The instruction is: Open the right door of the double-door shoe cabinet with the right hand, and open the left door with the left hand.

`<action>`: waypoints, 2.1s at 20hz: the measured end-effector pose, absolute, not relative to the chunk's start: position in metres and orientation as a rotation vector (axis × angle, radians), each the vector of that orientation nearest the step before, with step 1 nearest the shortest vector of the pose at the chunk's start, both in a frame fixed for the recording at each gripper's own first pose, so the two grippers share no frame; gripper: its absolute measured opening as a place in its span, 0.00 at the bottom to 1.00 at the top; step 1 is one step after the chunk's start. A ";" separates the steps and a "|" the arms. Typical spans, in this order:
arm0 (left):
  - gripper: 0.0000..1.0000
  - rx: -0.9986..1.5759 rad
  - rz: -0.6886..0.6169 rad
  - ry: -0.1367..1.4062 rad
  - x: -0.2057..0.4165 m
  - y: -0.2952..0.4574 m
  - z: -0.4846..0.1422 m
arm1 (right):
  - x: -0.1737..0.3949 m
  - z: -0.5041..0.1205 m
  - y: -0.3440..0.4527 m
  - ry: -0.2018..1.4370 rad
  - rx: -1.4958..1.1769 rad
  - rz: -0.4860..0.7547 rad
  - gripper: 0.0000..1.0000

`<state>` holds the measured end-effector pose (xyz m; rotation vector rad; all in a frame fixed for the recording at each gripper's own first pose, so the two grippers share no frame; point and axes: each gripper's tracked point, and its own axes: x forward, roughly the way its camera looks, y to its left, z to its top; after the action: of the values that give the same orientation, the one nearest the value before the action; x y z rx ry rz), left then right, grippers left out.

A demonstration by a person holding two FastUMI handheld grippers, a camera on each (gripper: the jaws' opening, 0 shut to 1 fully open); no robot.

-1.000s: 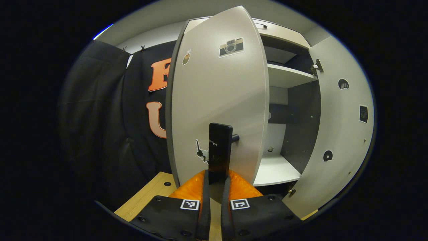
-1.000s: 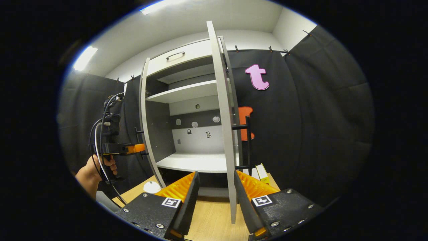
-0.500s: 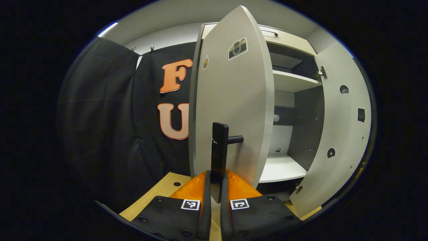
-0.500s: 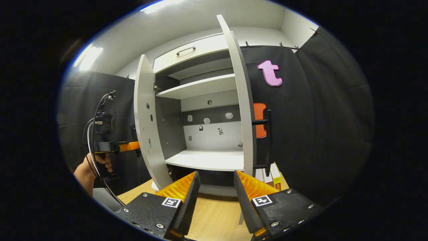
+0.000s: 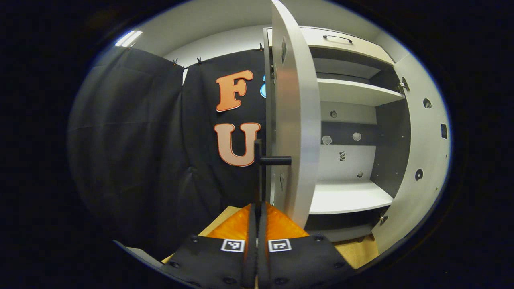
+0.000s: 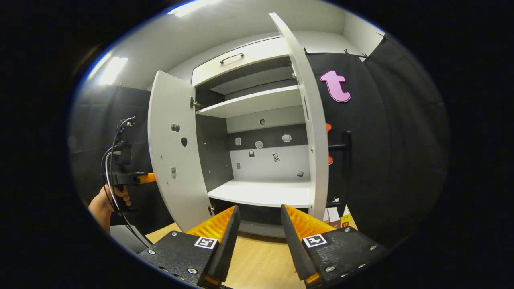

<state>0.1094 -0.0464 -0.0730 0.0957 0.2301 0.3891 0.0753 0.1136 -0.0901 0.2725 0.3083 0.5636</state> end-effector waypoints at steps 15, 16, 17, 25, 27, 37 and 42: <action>0.28 0.147 0.306 0.070 0.070 -0.072 0.002 | 0.108 -0.045 0.161 0.184 0.176 0.546 0.67; 0.38 0.151 0.279 0.050 0.073 -0.087 0.006 | 0.111 -0.042 0.158 0.167 0.165 0.528 0.67; 0.49 0.165 0.260 0.038 0.074 -0.097 0.010 | 0.114 -0.038 0.159 0.153 0.157 0.517 0.67; 0.89 0.171 0.143 0.002 0.103 -0.153 0.014 | 0.124 -0.016 0.147 0.078 0.102 0.462 0.76; 0.96 0.153 0.145 -0.012 0.111 -0.155 0.017 | 0.127 -0.016 0.138 0.079 0.097 0.434 0.82; 0.96 0.185 0.142 -0.027 0.135 -0.167 0.009 | 0.134 -0.026 0.123 0.106 0.125 0.393 0.93; 0.96 0.160 0.151 -0.046 0.142 -0.156 0.013 | 0.138 -0.027 0.128 0.102 0.110 0.380 0.93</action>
<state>0.1425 -0.1563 0.0134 0.1597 -0.0462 0.1506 0.1377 0.1277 -0.0273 0.1102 0.1023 0.3801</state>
